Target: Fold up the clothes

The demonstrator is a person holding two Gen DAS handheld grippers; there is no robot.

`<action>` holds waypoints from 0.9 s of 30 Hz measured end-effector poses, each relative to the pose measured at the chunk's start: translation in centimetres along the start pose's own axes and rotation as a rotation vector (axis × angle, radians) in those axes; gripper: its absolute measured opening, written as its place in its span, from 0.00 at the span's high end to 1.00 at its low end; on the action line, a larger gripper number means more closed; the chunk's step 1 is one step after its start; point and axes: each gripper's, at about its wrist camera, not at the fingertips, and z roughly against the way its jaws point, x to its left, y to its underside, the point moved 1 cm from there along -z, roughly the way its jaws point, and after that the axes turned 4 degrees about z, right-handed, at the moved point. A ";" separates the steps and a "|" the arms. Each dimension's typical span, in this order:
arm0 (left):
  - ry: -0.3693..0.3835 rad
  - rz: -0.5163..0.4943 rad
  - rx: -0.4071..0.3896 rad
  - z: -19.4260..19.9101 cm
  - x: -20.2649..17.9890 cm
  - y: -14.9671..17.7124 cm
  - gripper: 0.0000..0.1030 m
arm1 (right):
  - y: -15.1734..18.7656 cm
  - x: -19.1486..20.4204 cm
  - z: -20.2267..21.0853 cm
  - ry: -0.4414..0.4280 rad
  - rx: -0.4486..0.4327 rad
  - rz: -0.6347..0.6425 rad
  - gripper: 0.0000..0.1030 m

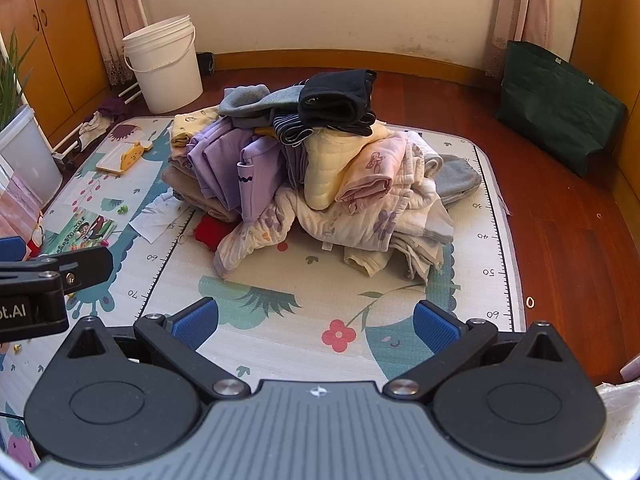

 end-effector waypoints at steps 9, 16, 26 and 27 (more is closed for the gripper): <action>0.032 0.006 -0.045 -0.1 0.3 0.2 0.00 | 0.0 0.2 -0.2 0.009 -0.008 0.010 0.00; 0.051 0.011 -0.070 -0.2 0.4 0.4 0.00 | 0.1 0.1 -0.1 0.008 -0.002 0.009 0.00; 0.033 0.028 -0.044 -0.4 0.9 0.5 0.00 | -0.3 0.0 0.0 0.006 0.005 0.008 0.00; 0.034 0.031 -0.042 -0.4 1.0 0.5 0.00 | -0.3 0.0 0.0 0.007 0.005 0.007 0.00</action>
